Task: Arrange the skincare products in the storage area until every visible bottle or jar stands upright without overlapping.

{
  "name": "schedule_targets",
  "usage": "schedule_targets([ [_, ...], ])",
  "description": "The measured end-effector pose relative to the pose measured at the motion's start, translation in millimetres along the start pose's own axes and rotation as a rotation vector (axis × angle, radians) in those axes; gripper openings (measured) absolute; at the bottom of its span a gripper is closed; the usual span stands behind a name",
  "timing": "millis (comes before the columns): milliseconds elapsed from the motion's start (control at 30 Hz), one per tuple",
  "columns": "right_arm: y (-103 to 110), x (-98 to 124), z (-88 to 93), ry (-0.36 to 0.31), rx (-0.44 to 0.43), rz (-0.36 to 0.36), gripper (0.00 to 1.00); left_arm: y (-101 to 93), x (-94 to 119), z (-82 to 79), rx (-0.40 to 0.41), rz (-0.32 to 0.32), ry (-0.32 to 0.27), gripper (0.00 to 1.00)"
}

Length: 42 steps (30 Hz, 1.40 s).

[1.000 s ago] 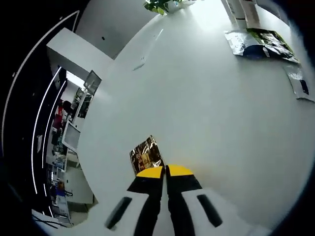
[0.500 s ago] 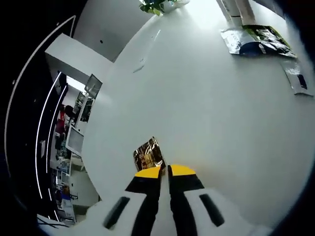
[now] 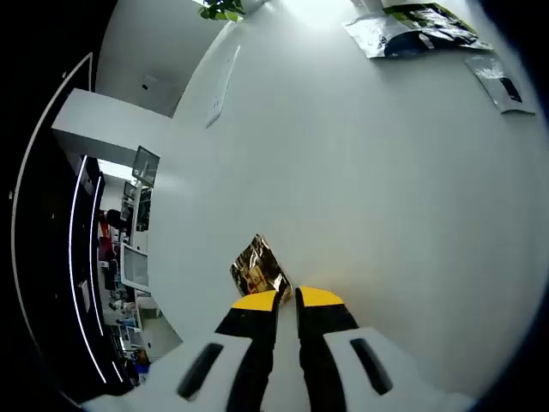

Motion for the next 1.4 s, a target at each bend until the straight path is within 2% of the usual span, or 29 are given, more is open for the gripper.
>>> schedule_targets([
  [100, -0.3, -0.2, 0.3, 0.001, -0.001, 0.0, 0.93, 1.1, -1.2, -1.2, -0.02, 0.005, -0.004, 0.14],
  [200, -0.7, -0.4, 0.4, 0.0, -0.003, 0.0, 0.93, -3.9, -3.5, -3.9, -0.058, 0.025, -0.013, 0.08],
  [233, -0.8, -0.4, 0.4, 0.001, -0.002, 0.0, 0.93, -1.4, -4.0, -3.9, -0.079, 0.004, -0.01, 0.08],
  [400, -1.2, 0.4, 0.3, -0.001, -0.002, 0.0, 0.93, -1.0, -5.4, -4.4, -0.091, -0.007, -0.01, 0.08],
  [833, -0.9, -0.1, -2.5, -0.009, 0.009, -0.001, 0.93, 1.1, 8.0, -13.5, -0.02, -0.03, -0.021, 0.07],
  [1133, 4.5, -7.0, -1.9, -0.005, 0.022, -0.007, 0.92, -6.6, 28.2, -26.8, 0.014, -0.028, -0.041, 0.07],
  [1400, 8.3, -12.9, 2.4, -0.004, 0.018, -0.013, 0.92, -12.9, 37.8, -31.9, 0.033, -0.029, -0.046, 0.07],
])
Point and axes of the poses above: the point that each gripper's makers call its tool centre point, and the gripper's own axes: x roughly backward along the fingers, y roughly to its left, z roughly out of its underside, the point moved 2 cm from there along x, roughly backward along the fingers, and after that the axes turned 10 degrees about -z, right-handed, at the moved point
